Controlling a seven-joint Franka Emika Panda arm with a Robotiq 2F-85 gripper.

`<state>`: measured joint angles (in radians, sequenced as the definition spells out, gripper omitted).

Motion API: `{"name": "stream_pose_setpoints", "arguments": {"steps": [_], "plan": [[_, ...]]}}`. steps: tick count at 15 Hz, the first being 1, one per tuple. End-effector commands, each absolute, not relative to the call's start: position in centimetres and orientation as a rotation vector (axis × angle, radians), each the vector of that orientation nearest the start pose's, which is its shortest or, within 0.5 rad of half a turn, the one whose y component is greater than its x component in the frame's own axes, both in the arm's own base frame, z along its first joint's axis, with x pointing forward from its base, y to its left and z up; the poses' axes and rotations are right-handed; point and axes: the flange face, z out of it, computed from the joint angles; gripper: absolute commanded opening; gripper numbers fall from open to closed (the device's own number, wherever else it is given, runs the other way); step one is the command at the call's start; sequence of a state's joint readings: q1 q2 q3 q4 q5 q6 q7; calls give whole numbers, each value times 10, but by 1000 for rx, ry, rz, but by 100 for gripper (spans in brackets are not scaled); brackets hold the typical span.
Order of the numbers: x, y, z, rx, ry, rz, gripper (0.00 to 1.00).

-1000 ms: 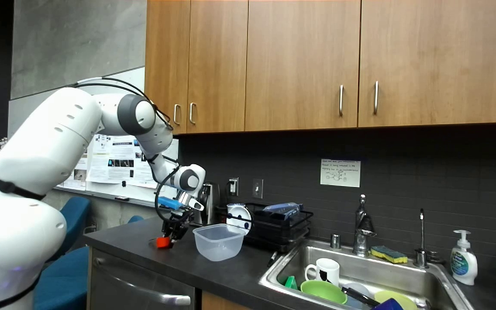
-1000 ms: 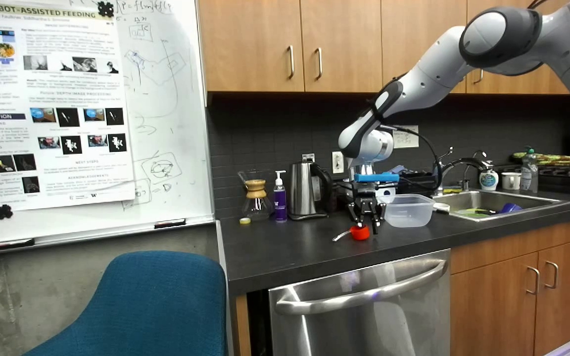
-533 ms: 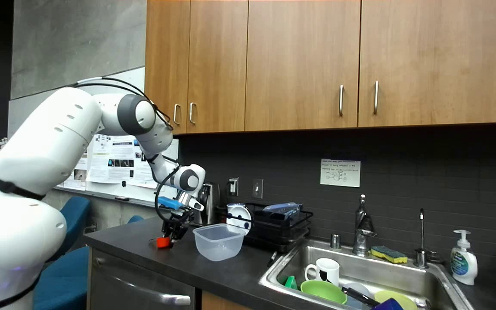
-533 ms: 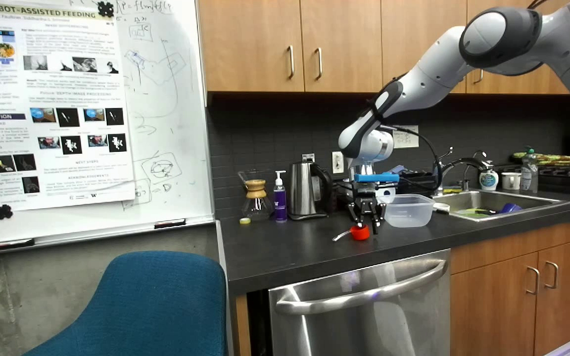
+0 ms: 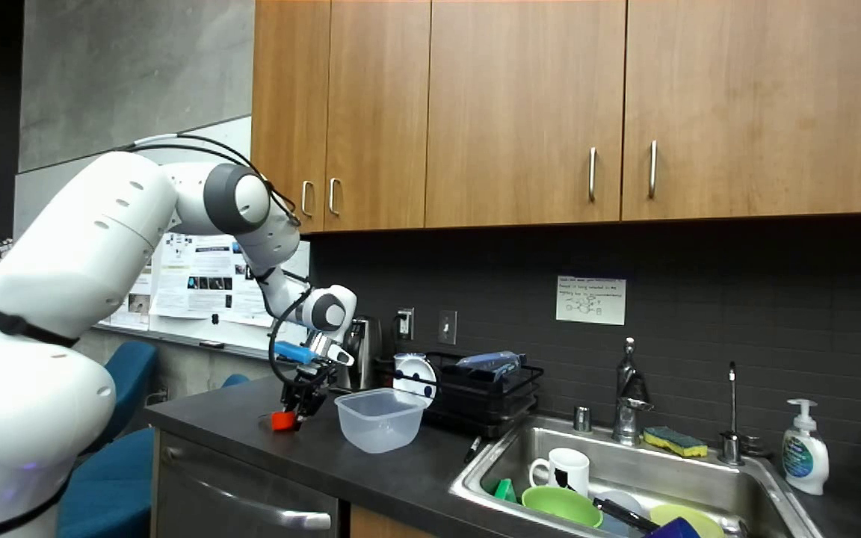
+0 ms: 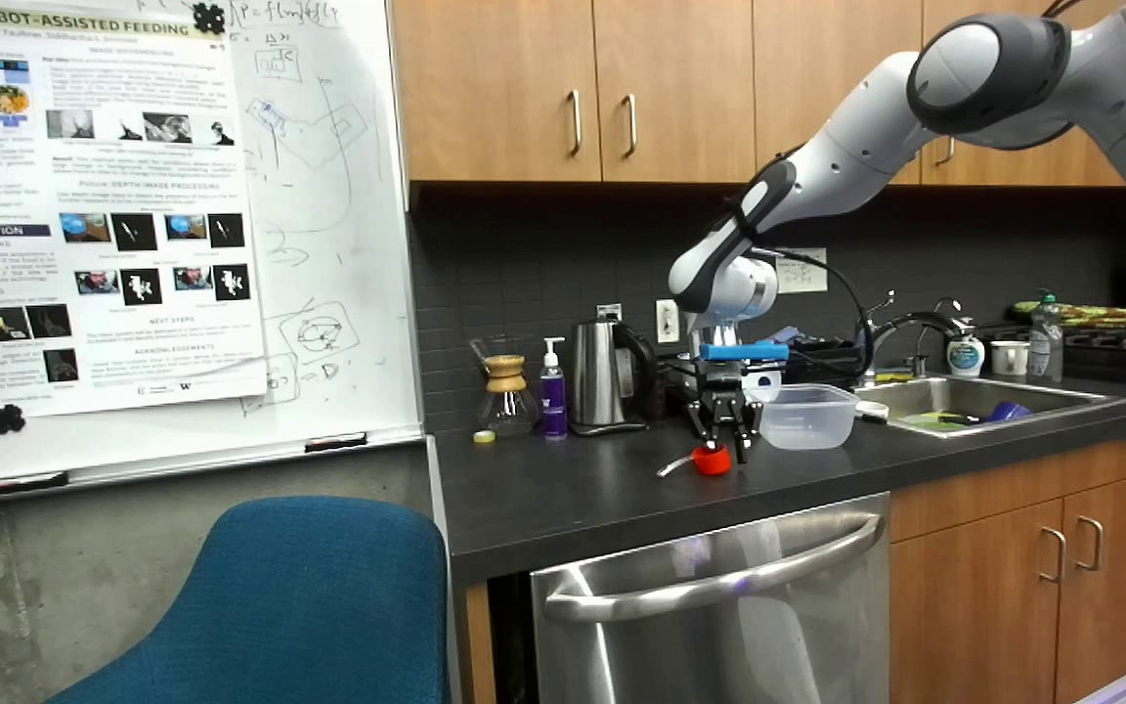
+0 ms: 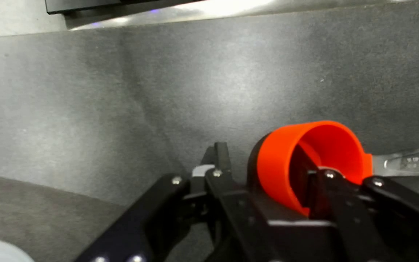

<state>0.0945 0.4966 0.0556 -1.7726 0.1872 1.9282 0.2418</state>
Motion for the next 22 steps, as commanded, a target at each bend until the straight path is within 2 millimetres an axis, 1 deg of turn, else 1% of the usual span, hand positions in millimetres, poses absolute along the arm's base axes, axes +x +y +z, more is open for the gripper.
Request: {"name": "stream_pose_setpoints", "arguments": {"steps": [1,4,5,6,7,8,9,14,16,19,22], "plan": [[610,103,260,-2957,281,558,45],[610,103,260,-2957,281,558,45],[610,103,260,-2957,281,558,20],[610,104,260,-2941,283,551,19],[609,103,259,-2945,294,581,14],[608,102,259,-2938,304,589,6],[608,102,259,-2940,302,591,0],[609,98,263,-2937,304,576,2],[609,97,268,-2933,301,561,2],[603,89,284,-2936,334,533,2],[592,80,307,-2934,392,482,2]]}}
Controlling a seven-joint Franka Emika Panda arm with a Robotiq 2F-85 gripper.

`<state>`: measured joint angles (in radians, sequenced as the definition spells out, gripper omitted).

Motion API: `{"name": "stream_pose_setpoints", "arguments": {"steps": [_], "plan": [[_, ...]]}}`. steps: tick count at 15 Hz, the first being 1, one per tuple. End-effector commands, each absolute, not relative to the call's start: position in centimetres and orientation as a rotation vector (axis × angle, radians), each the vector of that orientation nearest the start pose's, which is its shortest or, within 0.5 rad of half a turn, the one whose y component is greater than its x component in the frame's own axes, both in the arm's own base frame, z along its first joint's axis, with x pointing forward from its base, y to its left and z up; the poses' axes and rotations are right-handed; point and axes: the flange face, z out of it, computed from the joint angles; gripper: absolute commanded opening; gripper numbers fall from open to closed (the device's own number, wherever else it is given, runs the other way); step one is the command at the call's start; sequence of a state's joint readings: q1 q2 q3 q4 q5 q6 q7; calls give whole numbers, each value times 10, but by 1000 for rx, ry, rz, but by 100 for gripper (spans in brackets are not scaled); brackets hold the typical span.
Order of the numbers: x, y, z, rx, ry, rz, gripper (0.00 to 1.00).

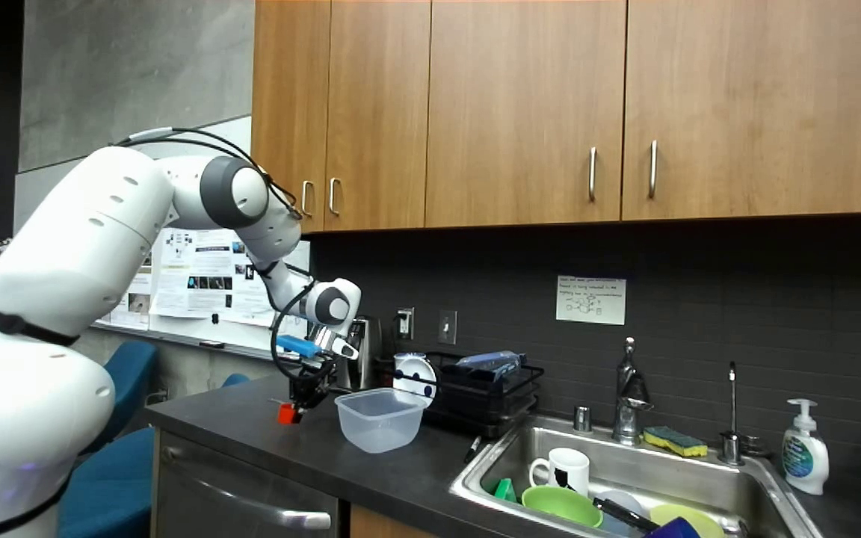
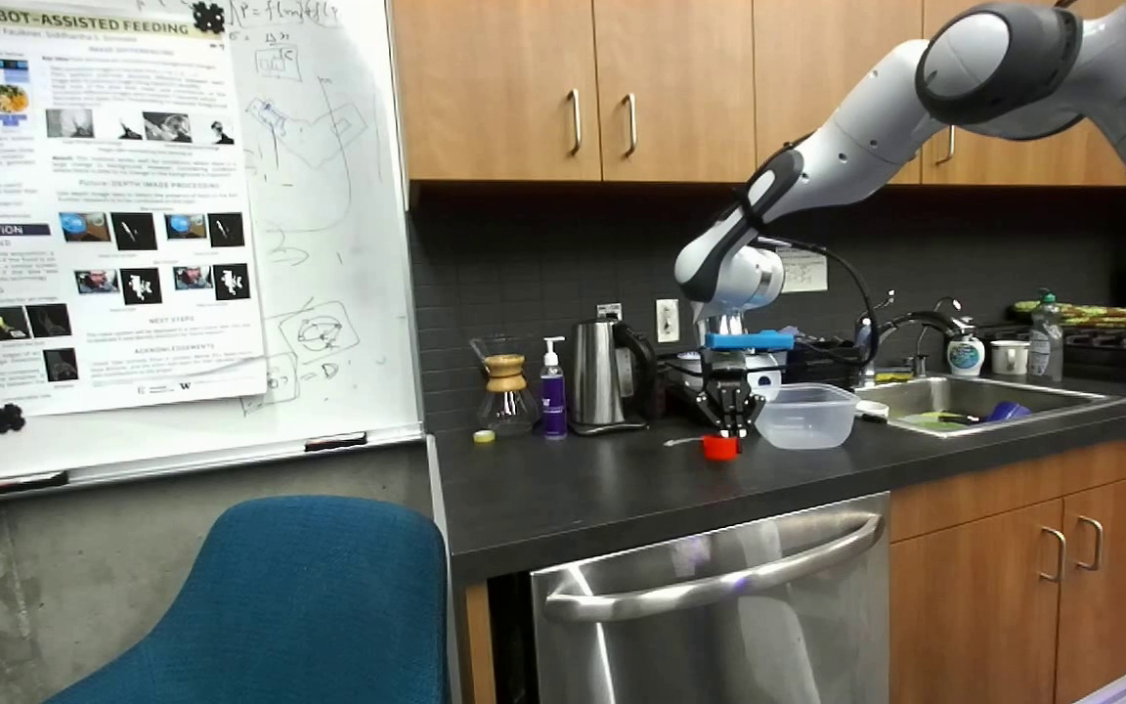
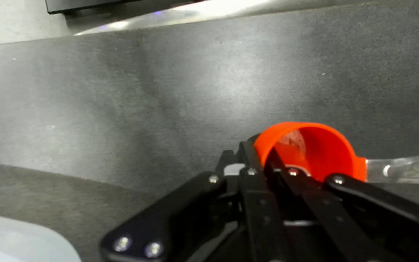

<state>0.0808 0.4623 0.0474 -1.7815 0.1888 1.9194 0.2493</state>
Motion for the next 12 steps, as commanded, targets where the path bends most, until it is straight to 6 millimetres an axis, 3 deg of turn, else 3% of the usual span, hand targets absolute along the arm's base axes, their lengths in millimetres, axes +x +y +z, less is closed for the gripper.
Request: {"name": "stream_pose_setpoints", "arguments": {"steps": [1,6,12], "plan": [[590,77,313,-2931,410,467,2],[570,70,341,-2909,455,417,2],[547,65,344,-2779,488,451,2]]}}
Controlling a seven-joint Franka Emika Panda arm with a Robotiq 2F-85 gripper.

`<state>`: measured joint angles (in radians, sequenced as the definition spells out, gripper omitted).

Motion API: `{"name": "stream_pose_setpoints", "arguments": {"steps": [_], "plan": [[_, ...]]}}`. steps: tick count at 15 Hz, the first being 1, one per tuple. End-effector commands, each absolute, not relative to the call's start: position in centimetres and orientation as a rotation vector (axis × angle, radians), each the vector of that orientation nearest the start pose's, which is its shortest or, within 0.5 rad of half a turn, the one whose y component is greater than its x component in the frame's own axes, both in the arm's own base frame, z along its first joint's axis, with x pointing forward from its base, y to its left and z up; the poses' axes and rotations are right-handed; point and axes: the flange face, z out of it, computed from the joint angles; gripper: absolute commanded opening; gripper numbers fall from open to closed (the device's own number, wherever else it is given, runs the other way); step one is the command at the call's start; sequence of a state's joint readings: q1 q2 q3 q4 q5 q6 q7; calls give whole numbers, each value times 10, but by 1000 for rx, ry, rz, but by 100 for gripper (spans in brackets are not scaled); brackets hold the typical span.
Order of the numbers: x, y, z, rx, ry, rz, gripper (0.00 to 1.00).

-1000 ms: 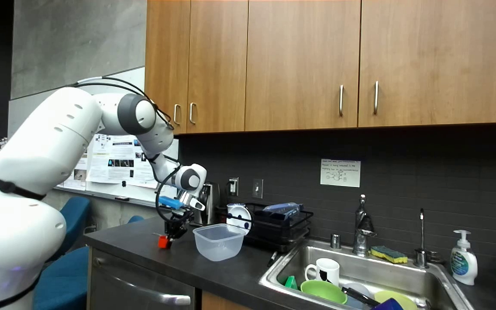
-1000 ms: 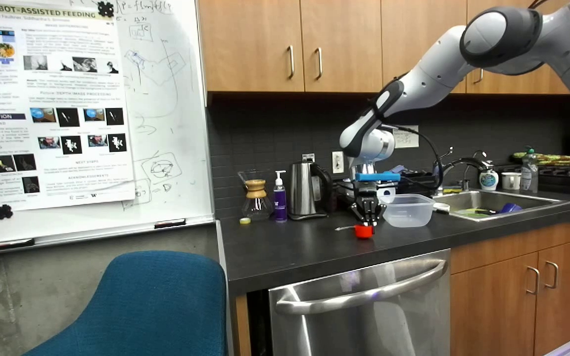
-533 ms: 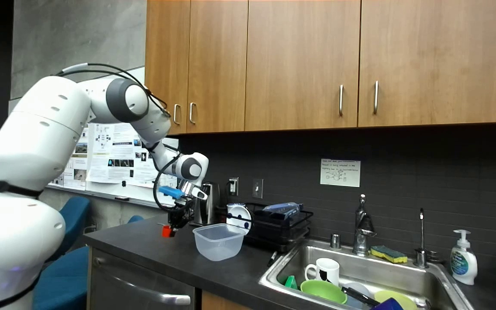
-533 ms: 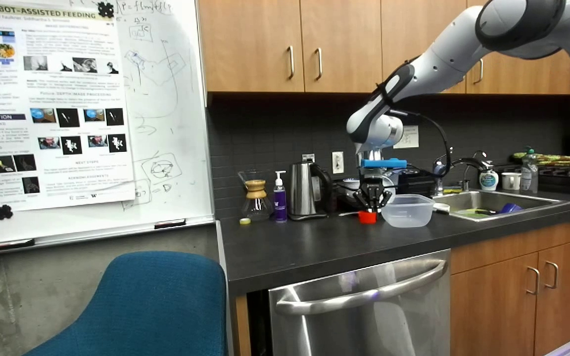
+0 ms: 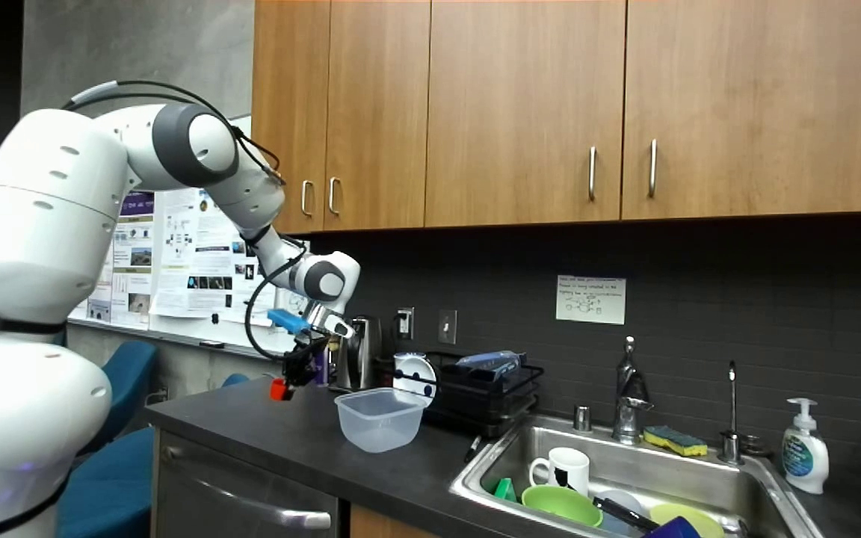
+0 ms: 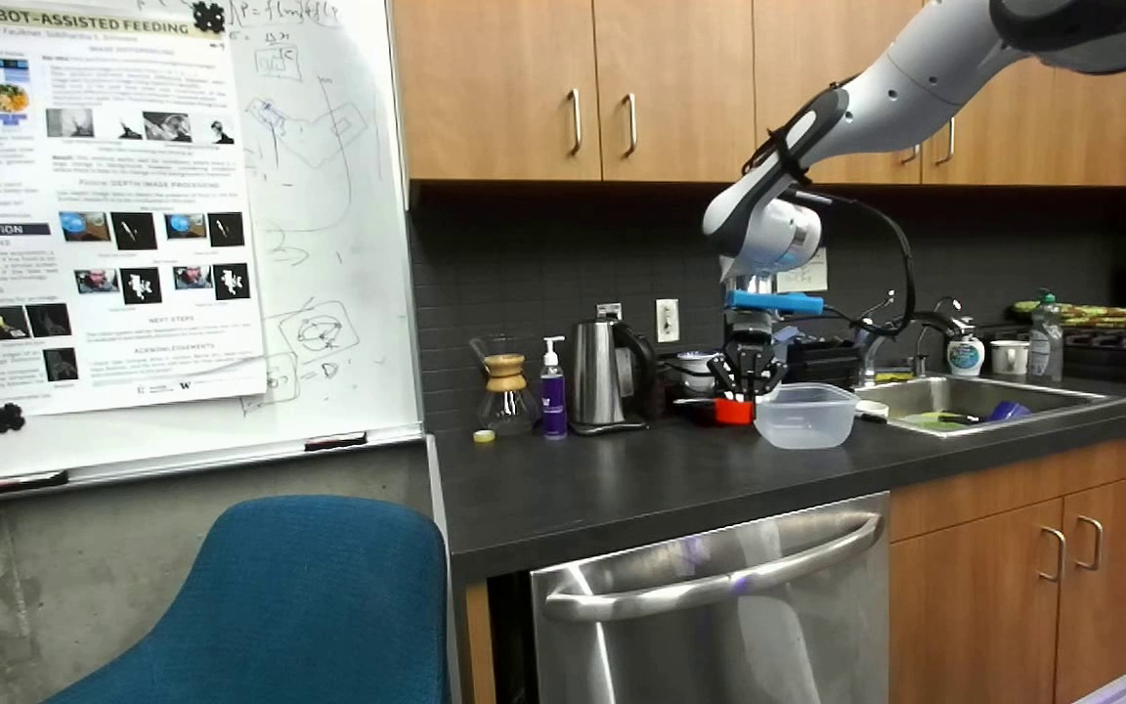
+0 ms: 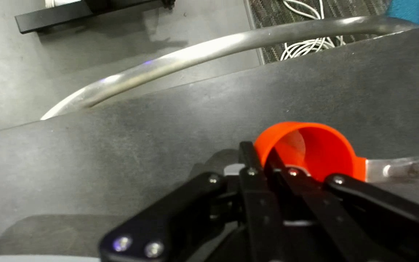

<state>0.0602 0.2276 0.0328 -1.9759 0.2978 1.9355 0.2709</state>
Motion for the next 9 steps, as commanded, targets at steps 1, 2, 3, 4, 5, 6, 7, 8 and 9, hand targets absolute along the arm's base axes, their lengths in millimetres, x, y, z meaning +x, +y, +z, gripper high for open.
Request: {"name": "stream_pose_setpoints", "arguments": {"steps": [1,2,3,4,5,6,7,8,9], "plan": [[543,63,344,-2752,502,457,2],[541,60,343,-2728,517,463,2],[538,55,344,-2707,531,482,2],[535,51,346,-2684,551,498,2],[534,44,346,-2661,587,520,2],[532,39,347,-2646,617,537,2],[529,33,349,-2642,671,535,2],[528,26,351,-2634,710,515,2],[528,20,352,-2627,749,490,2]]}}
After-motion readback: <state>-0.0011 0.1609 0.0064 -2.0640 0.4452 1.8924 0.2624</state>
